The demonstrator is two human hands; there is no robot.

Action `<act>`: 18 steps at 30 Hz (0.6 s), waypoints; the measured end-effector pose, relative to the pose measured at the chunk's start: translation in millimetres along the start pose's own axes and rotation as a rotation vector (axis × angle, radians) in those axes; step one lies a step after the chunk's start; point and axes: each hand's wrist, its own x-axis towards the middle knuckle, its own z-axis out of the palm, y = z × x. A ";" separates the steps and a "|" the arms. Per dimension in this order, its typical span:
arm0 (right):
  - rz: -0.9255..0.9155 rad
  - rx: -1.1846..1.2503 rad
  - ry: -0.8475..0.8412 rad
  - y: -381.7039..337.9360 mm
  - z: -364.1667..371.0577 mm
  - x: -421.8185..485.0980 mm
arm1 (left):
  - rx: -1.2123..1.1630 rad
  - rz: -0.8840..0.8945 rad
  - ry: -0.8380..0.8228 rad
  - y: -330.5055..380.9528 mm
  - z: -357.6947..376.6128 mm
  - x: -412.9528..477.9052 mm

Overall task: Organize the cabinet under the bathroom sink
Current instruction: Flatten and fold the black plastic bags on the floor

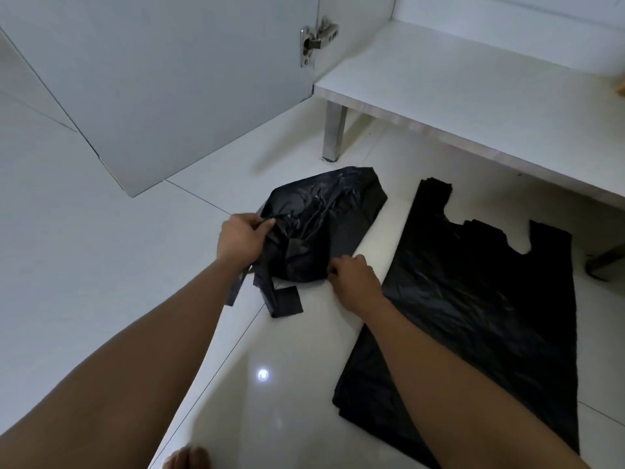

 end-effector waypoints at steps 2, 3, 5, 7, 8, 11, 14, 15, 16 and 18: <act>0.027 0.219 0.039 8.8 -3.8 2.8 | -0.071 -0.007 0.048 8.8 -11.8 7.0; 0.061 0.374 0.100 10.9 -9.0 3.9 | -0.106 -0.014 0.063 14.5 -16.4 9.5; 0.162 0.656 0.246 12.8 -26.1 7.5 | -0.158 -0.025 0.084 25.0 -21.9 14.1; 0.223 0.839 0.353 11.6 -50.4 9.4 | -0.240 -0.046 0.077 36.5 -23.9 16.4; 0.211 0.886 0.403 9.8 -65.1 9.3 | -0.331 -0.070 0.055 44.8 -26.1 15.9; 0.154 0.963 0.503 6.7 -114.9 9.4 | -0.675 -0.135 -0.113 77.2 -39.2 14.7; 0.077 1.063 0.552 9.8 -162.5 5.1 | -0.990 -0.151 -0.405 114.6 -56.9 11.5; 0.036 1.030 0.537 12.7 -176.4 1.4 | -1.096 -0.124 -0.488 126.4 -61.9 8.4; 0.004 0.938 0.515 14.9 -189.4 -2.5 | -1.223 -0.093 -0.520 136.4 -65.9 6.9; 0.044 0.726 0.493 18.3 -214.0 -10.7 | -1.585 -0.081 -0.519 147.0 -69.8 12.1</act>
